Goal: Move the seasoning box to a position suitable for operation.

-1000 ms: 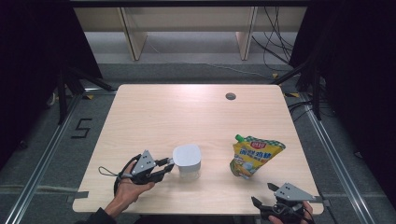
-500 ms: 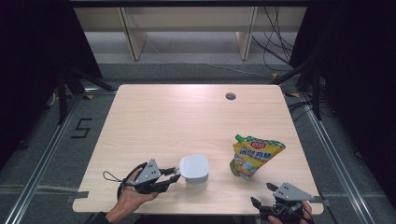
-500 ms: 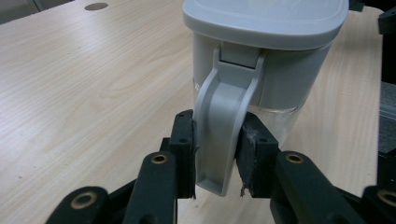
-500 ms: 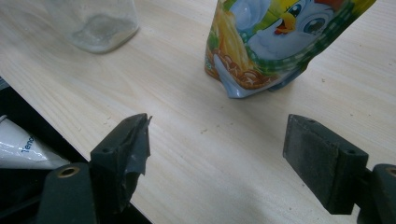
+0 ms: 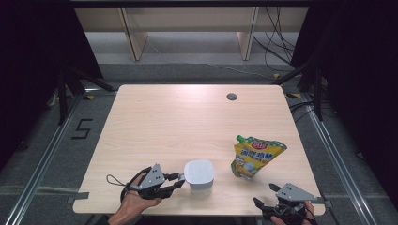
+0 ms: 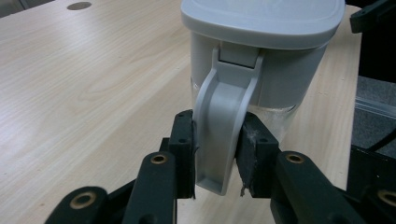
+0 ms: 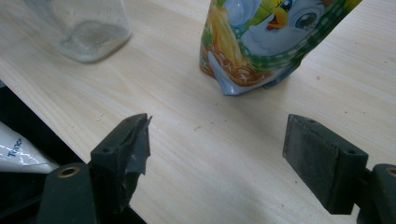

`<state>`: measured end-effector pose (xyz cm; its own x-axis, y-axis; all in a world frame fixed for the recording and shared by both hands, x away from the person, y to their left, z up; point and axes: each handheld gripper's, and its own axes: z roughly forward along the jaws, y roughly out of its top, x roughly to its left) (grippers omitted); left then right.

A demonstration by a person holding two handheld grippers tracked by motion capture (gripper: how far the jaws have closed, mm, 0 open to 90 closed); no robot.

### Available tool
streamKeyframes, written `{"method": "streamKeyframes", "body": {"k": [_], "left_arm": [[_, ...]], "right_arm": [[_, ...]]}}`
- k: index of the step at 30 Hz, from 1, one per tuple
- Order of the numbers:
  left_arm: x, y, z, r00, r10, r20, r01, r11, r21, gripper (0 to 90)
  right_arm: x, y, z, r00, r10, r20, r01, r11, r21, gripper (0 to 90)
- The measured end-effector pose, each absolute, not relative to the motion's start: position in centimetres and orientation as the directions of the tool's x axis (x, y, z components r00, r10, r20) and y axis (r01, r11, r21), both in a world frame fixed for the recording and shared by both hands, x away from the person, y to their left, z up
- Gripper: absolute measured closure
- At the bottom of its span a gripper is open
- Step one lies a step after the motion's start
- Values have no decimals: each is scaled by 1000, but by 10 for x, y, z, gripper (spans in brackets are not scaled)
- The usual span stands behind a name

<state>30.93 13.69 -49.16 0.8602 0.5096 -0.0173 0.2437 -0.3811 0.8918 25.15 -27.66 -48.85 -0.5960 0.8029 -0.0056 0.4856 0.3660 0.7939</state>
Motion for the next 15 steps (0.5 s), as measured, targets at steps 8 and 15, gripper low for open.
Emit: {"method": "streamKeyframes", "body": {"k": [8, 15], "left_arm": [[312, 132, -491, 871, 491, 10, 216, -401, 890, 689], [312, 132, -492, 855, 519, -14, 243, -376, 894, 690]], "right_arm": [[249, -275, -489, -588, 808, 17, 505, 352, 788, 240], [248, -274, -489, -586, 809, 33, 526, 349, 776, 240]]}}
